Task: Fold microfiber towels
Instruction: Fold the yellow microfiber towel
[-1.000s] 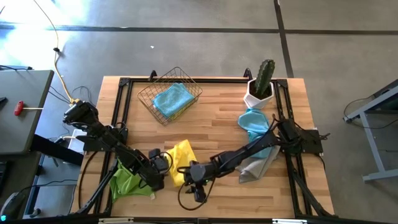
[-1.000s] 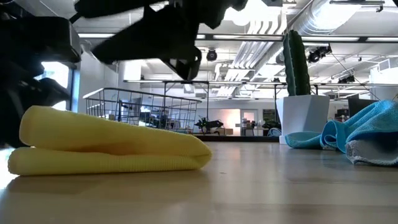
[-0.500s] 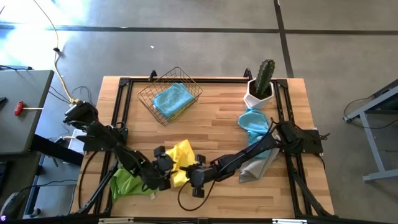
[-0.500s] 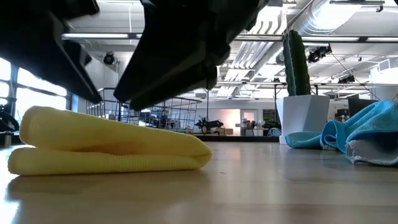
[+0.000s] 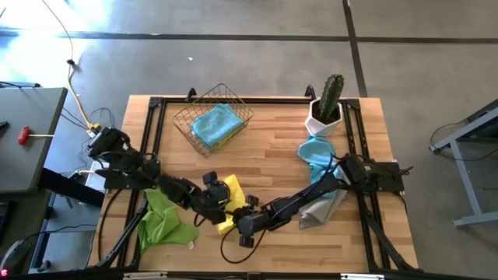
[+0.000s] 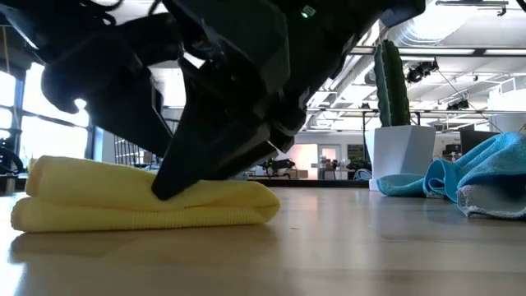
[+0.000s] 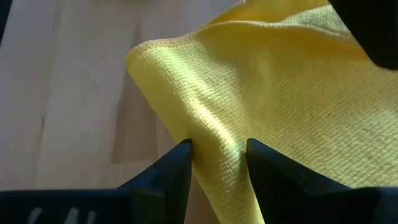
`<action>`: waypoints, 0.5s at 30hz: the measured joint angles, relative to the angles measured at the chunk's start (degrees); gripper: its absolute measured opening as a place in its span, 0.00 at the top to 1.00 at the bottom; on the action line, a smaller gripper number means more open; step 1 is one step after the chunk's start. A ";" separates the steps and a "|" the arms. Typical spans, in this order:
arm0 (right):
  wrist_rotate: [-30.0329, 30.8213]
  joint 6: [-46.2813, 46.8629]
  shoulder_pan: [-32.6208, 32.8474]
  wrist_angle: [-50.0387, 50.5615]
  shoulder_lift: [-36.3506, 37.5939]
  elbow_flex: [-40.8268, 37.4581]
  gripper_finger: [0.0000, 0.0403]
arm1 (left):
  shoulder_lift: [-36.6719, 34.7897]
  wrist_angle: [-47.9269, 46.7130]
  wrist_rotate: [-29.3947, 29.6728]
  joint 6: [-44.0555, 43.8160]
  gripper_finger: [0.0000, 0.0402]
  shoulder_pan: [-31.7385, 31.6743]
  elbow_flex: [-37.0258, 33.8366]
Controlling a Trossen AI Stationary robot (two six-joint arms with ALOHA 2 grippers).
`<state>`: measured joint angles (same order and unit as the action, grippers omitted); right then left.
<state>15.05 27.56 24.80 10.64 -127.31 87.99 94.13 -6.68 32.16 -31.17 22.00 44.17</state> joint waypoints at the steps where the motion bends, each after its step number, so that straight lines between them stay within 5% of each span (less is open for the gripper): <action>1: 0.00 0.05 0.00 -0.10 0.00 0.00 0.64 | -0.03 -0.01 -1.24 0.25 0.57 -0.45 0.06; 15: 0.00 2.19 0.00 1.62 0.02 0.02 0.64 | -5.38 -14.49 -11.22 -0.36 0.57 0.00 0.08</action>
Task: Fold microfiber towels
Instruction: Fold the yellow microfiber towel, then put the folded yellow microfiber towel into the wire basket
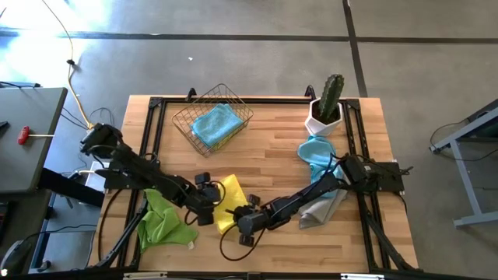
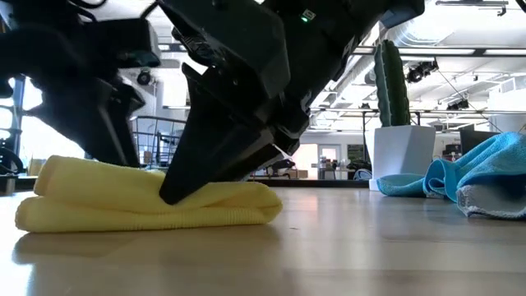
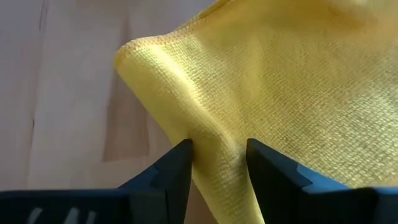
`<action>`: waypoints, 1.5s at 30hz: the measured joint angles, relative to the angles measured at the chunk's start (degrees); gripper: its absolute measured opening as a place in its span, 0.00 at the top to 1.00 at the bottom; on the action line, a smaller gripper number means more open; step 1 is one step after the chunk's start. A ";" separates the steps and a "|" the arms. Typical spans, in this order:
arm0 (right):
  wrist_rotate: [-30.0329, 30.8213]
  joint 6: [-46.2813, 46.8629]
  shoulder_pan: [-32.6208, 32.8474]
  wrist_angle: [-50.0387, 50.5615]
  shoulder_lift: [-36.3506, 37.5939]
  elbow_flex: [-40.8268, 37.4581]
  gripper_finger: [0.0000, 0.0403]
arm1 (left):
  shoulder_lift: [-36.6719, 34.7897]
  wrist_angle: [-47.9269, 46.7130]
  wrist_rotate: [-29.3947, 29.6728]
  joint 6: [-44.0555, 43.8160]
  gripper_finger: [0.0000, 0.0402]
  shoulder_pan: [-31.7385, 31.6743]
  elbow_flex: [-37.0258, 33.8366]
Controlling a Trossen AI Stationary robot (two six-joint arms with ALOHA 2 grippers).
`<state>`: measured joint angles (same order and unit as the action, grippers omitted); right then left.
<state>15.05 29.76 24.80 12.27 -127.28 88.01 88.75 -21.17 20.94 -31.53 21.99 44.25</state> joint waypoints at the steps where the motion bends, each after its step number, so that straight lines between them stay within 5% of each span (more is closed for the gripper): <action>1: 0.00 0.06 0.00 0.27 0.00 0.00 0.64 | -0.68 -1.33 -0.05 -0.64 0.57 0.37 0.00; 11: 0.01 0.24 0.00 1.69 0.00 0.00 0.64 | -6.80 -20.24 -0.61 -13.03 0.57 4.25 -0.04; 22: -2.86 -1.67 0.43 3.67 2.87 0.00 0.64 | -10.60 -11.49 -1.13 -19.32 0.57 9.80 0.03; 28: -2.05 -8.75 1.25 4.07 4.17 0.02 0.64 | -10.36 -10.17 2.44 -20.38 0.57 7.45 0.00; 37: 9.28 10.77 0.51 -7.96 1.42 0.02 0.64 | -10.23 -8.35 0.17 -15.80 0.57 1.72 0.00; 45: 8.47 19.05 0.61 -12.33 -3.28 0.00 0.64 | -10.23 -8.63 -4.35 -13.86 0.57 0.24 0.00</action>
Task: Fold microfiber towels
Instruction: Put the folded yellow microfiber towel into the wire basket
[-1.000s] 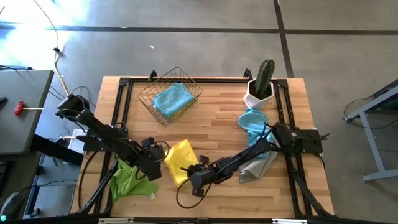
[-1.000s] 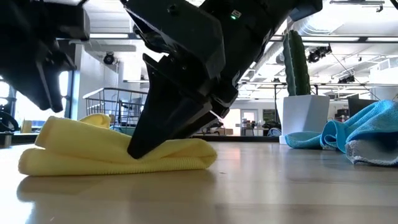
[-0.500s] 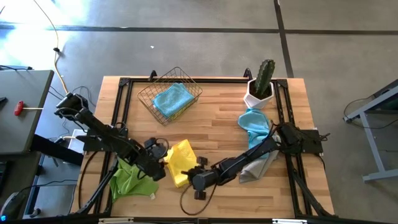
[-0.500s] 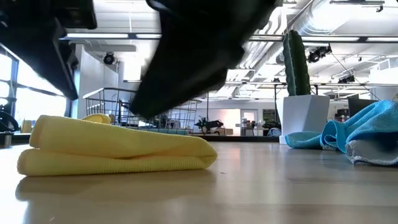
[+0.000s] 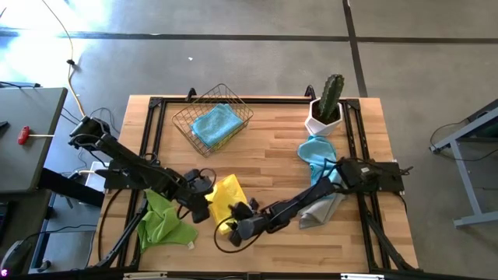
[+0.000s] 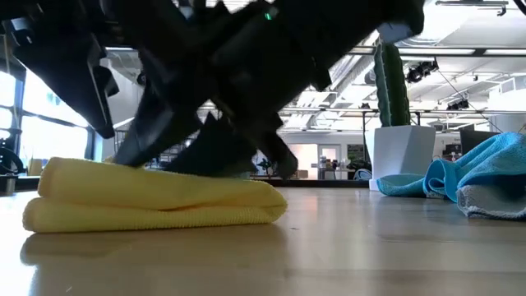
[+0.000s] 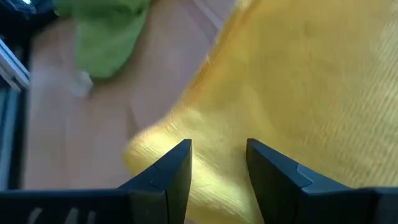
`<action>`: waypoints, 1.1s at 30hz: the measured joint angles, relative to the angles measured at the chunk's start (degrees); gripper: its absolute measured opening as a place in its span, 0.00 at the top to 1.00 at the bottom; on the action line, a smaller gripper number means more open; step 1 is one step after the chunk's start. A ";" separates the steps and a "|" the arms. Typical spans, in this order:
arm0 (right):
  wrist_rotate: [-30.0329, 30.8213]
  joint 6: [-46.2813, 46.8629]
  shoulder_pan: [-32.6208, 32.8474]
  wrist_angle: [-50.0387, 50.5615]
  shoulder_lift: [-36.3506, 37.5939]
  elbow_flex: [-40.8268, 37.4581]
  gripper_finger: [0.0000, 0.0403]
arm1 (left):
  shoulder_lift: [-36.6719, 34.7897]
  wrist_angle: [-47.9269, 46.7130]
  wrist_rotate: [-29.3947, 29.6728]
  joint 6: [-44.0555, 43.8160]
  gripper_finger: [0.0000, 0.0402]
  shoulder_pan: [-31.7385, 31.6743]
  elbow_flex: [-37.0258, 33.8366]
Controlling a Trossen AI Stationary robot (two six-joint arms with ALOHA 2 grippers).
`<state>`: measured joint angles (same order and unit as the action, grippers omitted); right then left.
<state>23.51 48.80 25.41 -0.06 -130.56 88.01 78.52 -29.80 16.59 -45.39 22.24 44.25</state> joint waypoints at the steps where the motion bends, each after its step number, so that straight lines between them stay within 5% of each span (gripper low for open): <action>1: -0.07 -1.32 0.00 1.08 -0.15 0.00 0.64 | 0.00 0.07 -0.01 0.41 0.57 0.07 0.00; 18: -1.82 -55.29 -0.22 39.91 6.09 0.07 0.64 | 0.00 1.39 3.15 -5.67 0.57 3.41 0.00; 23: -4.31 -51.28 0.13 43.74 13.32 -0.23 0.66 | 0.00 2.99 10.77 -9.00 0.57 2.65 0.00; 28: -3.86 -37.55 0.32 46.43 16.99 -0.32 0.67 | 0.00 3.96 8.80 -10.08 0.55 -0.04 0.00; 33: 0.36 -37.39 2.76 48.67 19.59 -0.02 0.67 | 2.51 4.68 5.85 -18.06 0.48 -2.63 -0.03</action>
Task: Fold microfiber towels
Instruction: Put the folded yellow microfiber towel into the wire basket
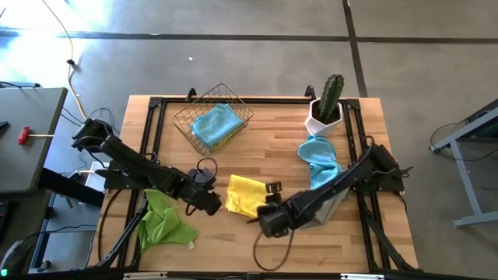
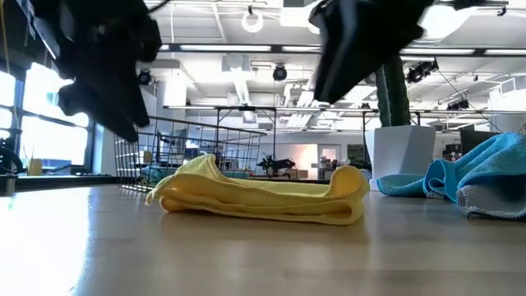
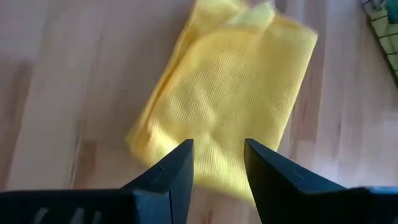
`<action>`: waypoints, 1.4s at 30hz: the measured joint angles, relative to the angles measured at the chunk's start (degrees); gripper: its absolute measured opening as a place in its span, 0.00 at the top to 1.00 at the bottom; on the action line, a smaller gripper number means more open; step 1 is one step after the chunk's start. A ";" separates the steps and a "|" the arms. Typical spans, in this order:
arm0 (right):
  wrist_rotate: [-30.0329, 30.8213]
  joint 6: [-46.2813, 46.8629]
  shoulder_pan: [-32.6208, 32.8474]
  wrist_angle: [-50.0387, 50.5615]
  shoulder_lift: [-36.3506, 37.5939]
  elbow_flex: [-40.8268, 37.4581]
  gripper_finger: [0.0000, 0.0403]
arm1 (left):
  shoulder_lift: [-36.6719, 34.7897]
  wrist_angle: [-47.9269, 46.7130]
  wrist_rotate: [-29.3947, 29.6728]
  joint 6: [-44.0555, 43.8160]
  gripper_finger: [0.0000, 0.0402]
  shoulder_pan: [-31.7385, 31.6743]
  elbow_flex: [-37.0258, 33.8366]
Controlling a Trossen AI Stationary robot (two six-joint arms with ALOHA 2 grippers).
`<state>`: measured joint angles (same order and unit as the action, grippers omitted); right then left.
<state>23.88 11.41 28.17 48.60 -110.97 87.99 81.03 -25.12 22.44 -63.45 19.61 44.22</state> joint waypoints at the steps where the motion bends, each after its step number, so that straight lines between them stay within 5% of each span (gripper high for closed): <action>1: 0.36 -0.85 0.43 1.44 0.12 -0.04 0.67 | 0.85 0.16 0.03 -2.78 0.46 -0.54 -0.01; 8: 4.86 -6.34 0.32 2.02 2.39 -3.34 0.67 | 7.96 5.43 -0.38 -8.14 0.38 -5.76 0.00; 14: -0.45 -7.10 -2.89 -14.24 5.64 -16.07 0.67 | 12.62 13.31 -1.31 -6.46 0.39 -8.45 -0.08; 28: -0.29 0.96 -6.21 -59.88 7.34 -38.47 0.67 | 17.43 17.17 -2.44 -14.09 0.39 -7.50 0.07; 42: 2.46 5.24 -7.81 -66.53 4.51 -41.66 0.67 | 21.79 34.28 -12.03 -15.67 0.39 -7.40 0.05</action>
<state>26.34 16.65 20.36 -17.93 -106.45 46.33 102.82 9.16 10.41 -79.11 12.21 44.27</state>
